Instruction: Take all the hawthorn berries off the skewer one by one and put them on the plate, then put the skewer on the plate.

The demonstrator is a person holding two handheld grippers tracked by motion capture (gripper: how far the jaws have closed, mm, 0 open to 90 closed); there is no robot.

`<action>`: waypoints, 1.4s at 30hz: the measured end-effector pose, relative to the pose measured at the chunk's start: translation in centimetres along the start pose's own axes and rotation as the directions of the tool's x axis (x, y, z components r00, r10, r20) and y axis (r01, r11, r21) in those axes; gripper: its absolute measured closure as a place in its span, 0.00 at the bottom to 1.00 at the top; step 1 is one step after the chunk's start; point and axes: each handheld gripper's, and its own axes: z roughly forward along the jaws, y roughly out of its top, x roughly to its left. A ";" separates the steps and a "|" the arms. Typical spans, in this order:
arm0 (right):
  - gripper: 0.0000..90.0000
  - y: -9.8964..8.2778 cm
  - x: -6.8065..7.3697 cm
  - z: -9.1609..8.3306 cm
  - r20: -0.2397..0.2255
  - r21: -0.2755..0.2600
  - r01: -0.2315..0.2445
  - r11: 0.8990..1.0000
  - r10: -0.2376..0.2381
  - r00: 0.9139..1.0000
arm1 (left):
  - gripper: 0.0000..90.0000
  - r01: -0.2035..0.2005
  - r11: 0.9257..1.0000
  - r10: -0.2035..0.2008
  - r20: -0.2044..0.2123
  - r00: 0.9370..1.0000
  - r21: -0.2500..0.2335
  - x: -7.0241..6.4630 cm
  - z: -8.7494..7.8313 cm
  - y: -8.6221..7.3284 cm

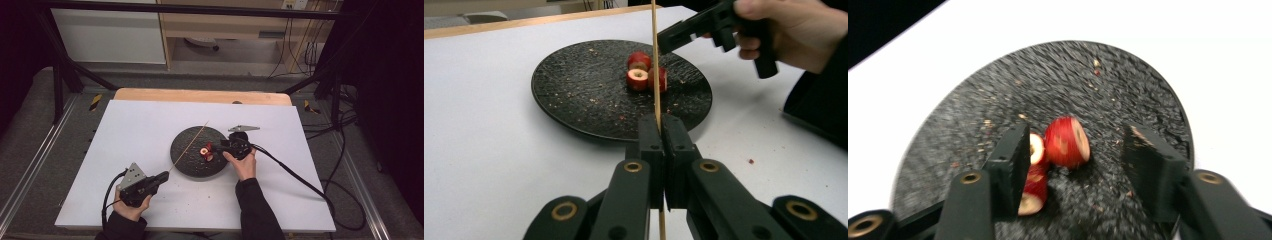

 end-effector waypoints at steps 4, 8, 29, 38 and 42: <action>0.36 -0.4 0.3 -2.1 -0.037 -0.024 0.022 0.999 -0.023 0.999 | 0.98 0.002 1.000 -0.002 -0.003 1.000 0.003 0.1 -0.1 0.2; 0.22 -1.2 0.6 -4.1 -0.053 -0.043 0.049 0.998 -0.051 0.997 | 0.98 0.007 1.000 -0.007 -0.006 1.000 0.005 0.3 -0.1 0.4; 0.01 -8.3 -1.3 -10.0 0.019 0.043 0.161 0.986 -0.161 0.987 | 0.98 0.020 0.997 -0.018 -0.029 0.999 0.076 0.8 1.8 2.9; 0.01 -9.4 -2.3 -11.1 0.025 0.033 0.150 0.988 -0.151 0.988 | 0.98 0.022 0.993 -0.016 -0.049 0.999 0.119 1.0 3.8 4.8; 0.01 -9.8 -2.8 -11.3 0.031 0.035 0.139 0.990 -0.140 0.990 | 0.98 0.023 0.990 -0.014 -0.062 0.998 0.142 1.1 4.8 5.5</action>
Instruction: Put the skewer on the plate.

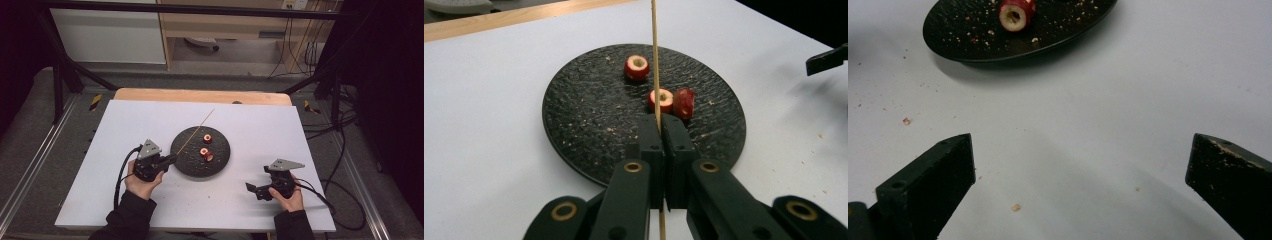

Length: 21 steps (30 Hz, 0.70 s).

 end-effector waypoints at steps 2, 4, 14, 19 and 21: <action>0.01 -0.2 -0.1 -0.1 0.000 0.003 -0.012 1.000 0.012 1.000 | 0.98 -0.001 1.000 0.001 -0.005 1.000 0.016 -0.1 0.6 0.2; 0.01 -0.3 -0.2 -0.1 0.000 0.003 -0.008 1.000 0.008 1.000 | 0.98 -0.008 0.999 0.009 -0.021 1.000 0.035 -0.1 1.2 0.3; 0.01 -0.6 -0.3 -0.1 -0.002 0.009 -0.012 1.000 0.012 1.000 | 0.98 0.007 0.992 0.003 -0.078 0.997 0.127 -0.4 3.9 -0.5; 0.01 -0.7 -0.4 -0.2 -0.002 0.004 -0.013 1.000 0.013 1.000 | 0.98 0.017 0.984 0.007 -0.132 0.991 0.178 -0.3 5.0 -1.0; 0.01 -0.7 -0.4 -0.3 -0.003 0.003 -0.013 1.000 0.013 1.000 | 0.98 0.026 0.982 0.001 -0.138 0.990 0.189 -0.2 5.5 -1.1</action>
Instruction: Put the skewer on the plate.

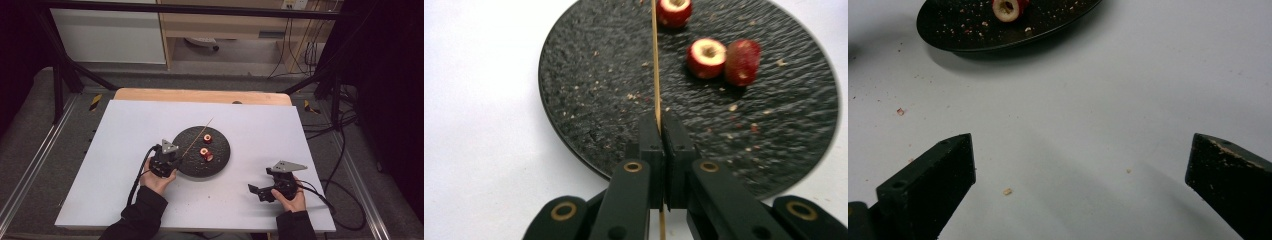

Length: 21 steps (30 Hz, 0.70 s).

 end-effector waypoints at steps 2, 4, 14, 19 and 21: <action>0.01 0.0 0.0 -0.1 -0.002 -0.002 0.000 1.000 0.000 1.000 | 0.98 0.001 1.000 -0.001 -0.007 1.000 0.010 -0.1 0.4 0.0; 0.01 0.0 -0.1 -0.1 -0.003 -0.005 0.002 1.000 -0.002 1.000 | 0.98 -0.003 1.000 0.003 -0.023 1.000 0.024 -0.3 0.6 -0.1; 0.01 0.0 -0.1 -0.3 0.004 -0.012 -0.004 1.000 0.004 1.000 | 0.93 0.004 1.000 -0.003 -0.016 1.000 0.025 -0.7 1.2 0.0; 0.01 0.0 -0.2 -0.4 0.004 -0.012 -0.003 1.000 0.003 1.000 | 0.79 -0.015 1.000 0.015 0.043 0.999 -0.005 -0.2 -0.2 0.0; 0.01 0.0 -0.2 -0.4 0.006 -0.013 -0.004 1.000 0.004 1.000 | 0.71 -0.022 0.999 0.024 0.086 0.996 -0.024 0.3 -1.0 0.0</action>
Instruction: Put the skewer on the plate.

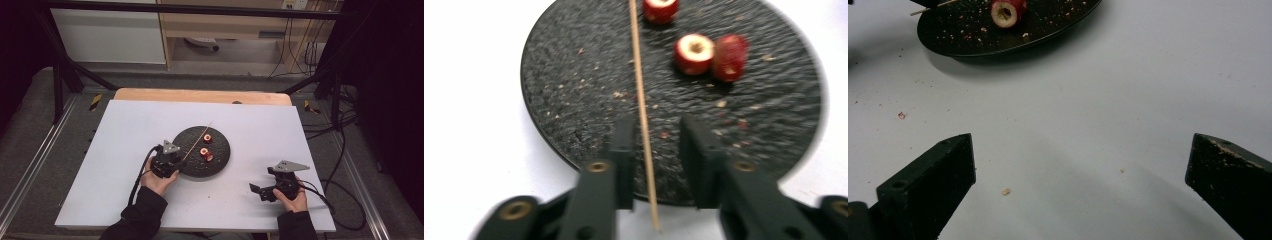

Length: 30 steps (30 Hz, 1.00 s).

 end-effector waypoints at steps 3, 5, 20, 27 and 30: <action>0.01 0.0 0.0 -0.1 0.003 -0.006 -0.007 1.000 0.007 1.000 | 0.59 -0.048 0.999 0.049 0.032 0.998 -0.018 0.7 -1.3 0.0; 0.01 0.0 -0.1 -0.1 0.005 -0.007 -0.005 1.000 0.005 1.000 | 0.52 -0.075 0.996 0.077 0.038 0.996 -0.039 1.2 -2.3 -0.2; 0.01 0.1 -0.2 -0.3 0.013 -0.008 -0.017 1.000 0.017 1.000 | 0.12 -0.073 0.995 0.075 0.023 0.997 -0.068 6.3 -7.6 -5.4; 0.01 -0.1 -0.3 -0.4 0.013 0.001 -0.019 1.000 0.019 1.000 | 0.06 -0.025 0.996 0.026 0.011 1.000 -0.090 7.4 -8.0 -8.8; 0.01 -0.2 -0.2 -0.3 0.009 0.005 -0.019 1.000 0.019 1.000 | 0.06 -0.008 0.996 0.009 0.014 1.000 -0.092 7.8 -7.9 -9.7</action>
